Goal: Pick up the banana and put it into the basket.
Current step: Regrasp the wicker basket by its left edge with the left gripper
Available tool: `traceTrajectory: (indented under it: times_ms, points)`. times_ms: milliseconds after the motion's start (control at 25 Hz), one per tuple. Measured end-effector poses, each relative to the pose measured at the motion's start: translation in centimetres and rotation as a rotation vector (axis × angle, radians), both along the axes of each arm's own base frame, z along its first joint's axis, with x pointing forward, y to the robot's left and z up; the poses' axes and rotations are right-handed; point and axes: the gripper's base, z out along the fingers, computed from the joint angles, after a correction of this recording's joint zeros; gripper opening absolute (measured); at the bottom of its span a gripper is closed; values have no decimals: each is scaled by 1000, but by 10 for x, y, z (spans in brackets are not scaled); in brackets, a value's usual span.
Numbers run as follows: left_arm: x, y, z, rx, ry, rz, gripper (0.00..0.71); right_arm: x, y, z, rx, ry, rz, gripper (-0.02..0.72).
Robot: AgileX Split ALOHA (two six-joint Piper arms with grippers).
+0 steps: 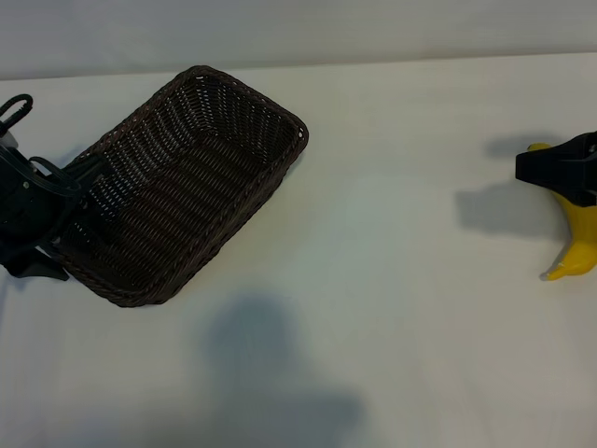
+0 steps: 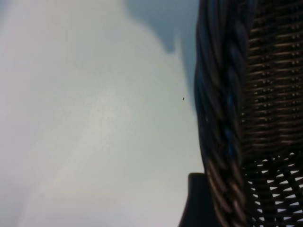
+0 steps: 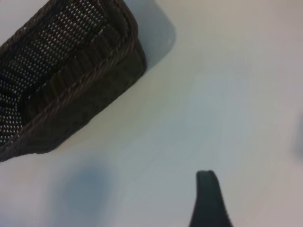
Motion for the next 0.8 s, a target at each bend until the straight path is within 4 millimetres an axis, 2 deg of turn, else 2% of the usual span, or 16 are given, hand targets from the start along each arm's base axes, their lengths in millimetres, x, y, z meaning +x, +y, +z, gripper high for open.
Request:
traceTrajectory:
  times_ms: [400, 800]
  points:
    - [2, 0, -1, -1, 2, 64, 557, 1, -1, 0, -5, -6, -11, 488]
    - [11, 1, -30, 10, 14, 100, 557, 1, -1, 0, -5, -6, -11, 488]
